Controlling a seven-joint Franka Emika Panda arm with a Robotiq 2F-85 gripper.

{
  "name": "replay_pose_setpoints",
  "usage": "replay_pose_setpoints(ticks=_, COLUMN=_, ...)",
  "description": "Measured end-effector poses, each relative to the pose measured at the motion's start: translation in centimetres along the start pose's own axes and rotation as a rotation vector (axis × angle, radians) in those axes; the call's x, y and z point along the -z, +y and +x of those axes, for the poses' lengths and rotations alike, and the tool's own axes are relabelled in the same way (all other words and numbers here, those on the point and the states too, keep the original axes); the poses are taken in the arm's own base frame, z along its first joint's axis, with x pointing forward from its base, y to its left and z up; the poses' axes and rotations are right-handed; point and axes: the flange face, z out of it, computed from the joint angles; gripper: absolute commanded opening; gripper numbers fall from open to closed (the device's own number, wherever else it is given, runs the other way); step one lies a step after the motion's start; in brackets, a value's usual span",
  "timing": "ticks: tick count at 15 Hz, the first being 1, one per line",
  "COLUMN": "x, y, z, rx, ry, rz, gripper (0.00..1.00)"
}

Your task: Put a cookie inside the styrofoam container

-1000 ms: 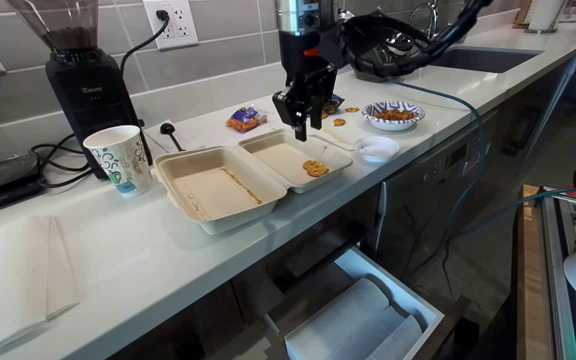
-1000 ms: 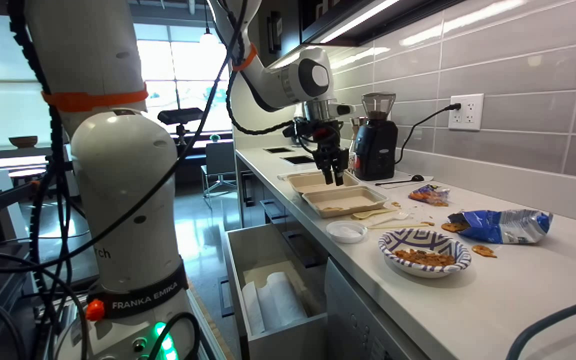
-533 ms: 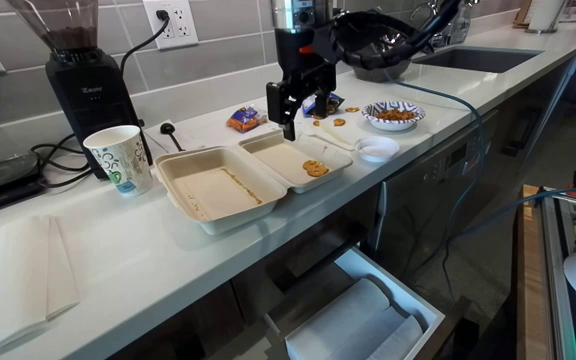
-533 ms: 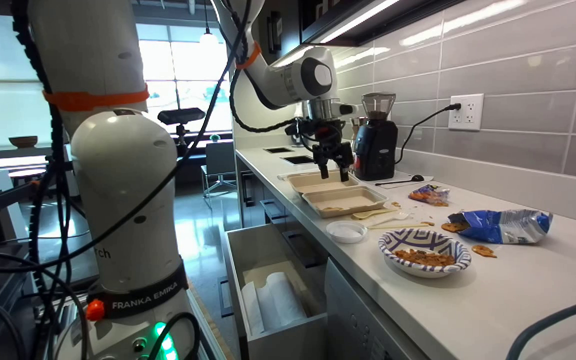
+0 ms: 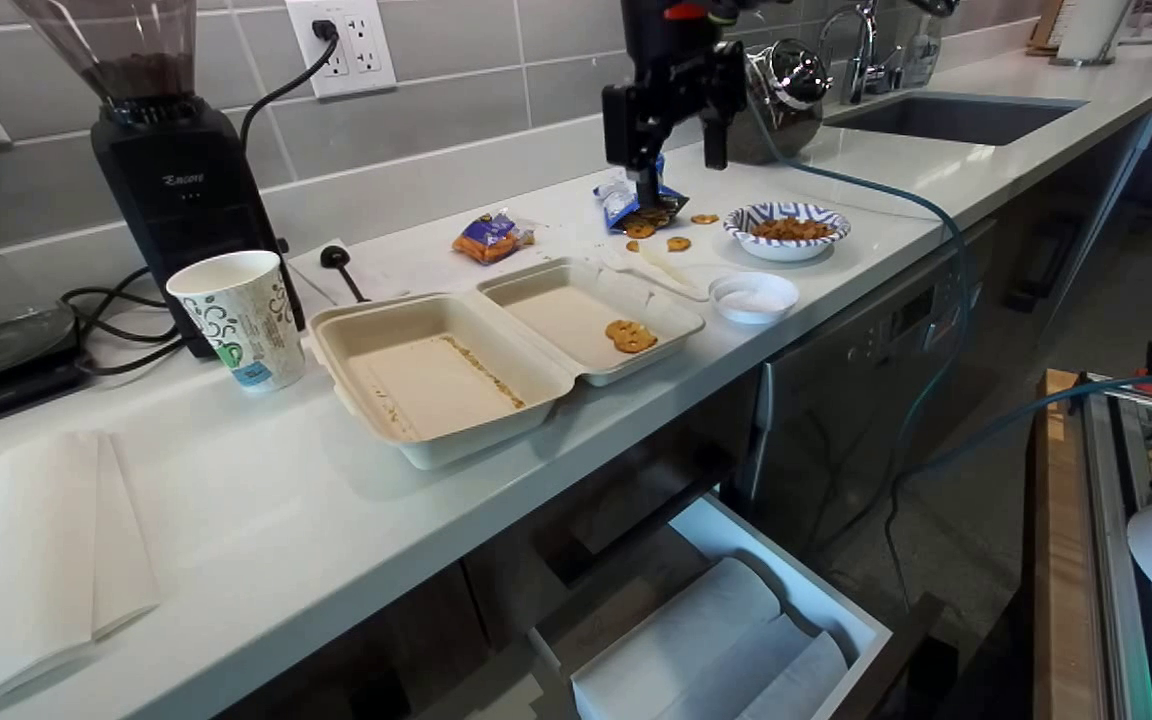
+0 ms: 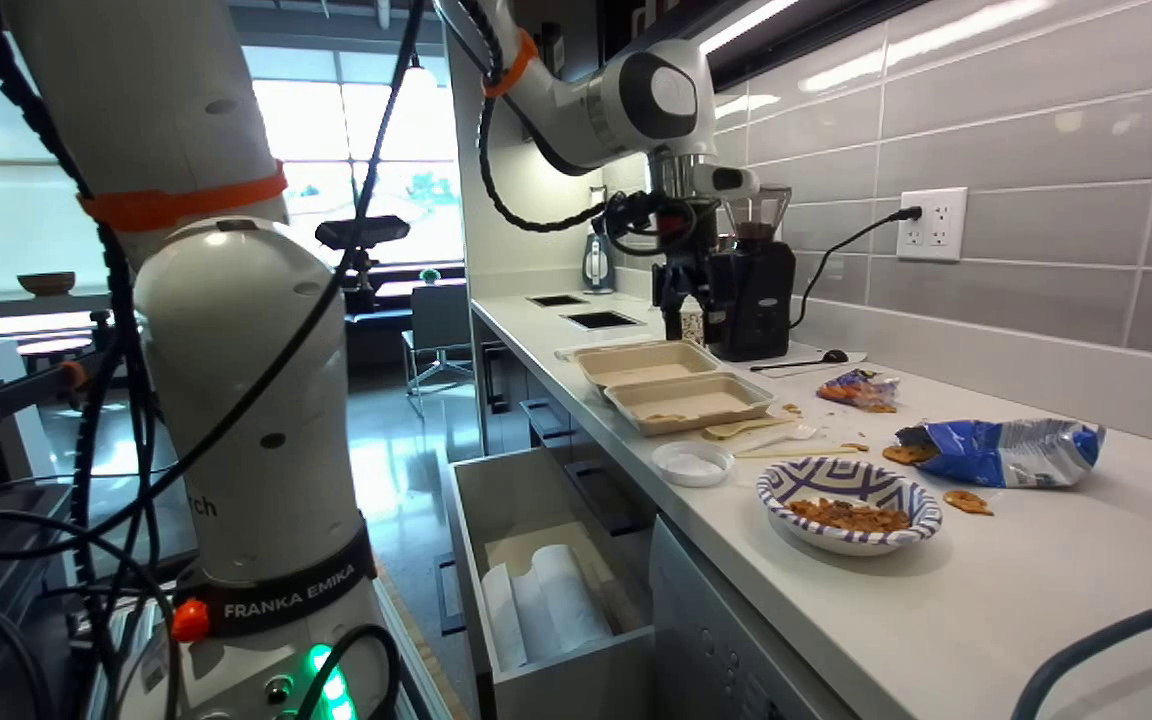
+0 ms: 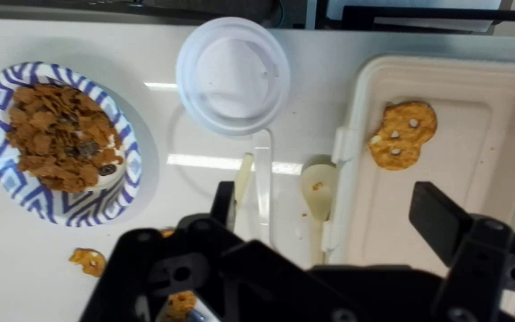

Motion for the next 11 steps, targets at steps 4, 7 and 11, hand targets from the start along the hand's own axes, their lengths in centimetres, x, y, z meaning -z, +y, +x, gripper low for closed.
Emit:
replay_pose_setpoints(ticks=4, x=2.2, y=6.6, z=0.2, rx=-0.139, ry=0.003, rz=0.011, gripper=1.0)
replay_pose_setpoints(ticks=7, x=2.9, y=11.3, z=0.1, rx=-0.245, ry=0.009, rz=0.024, gripper=1.0)
replay_pose_setpoints(ticks=11, x=3.2, y=14.8, z=-0.1, rx=-0.323, ry=0.014, rz=0.036, gripper=1.0)
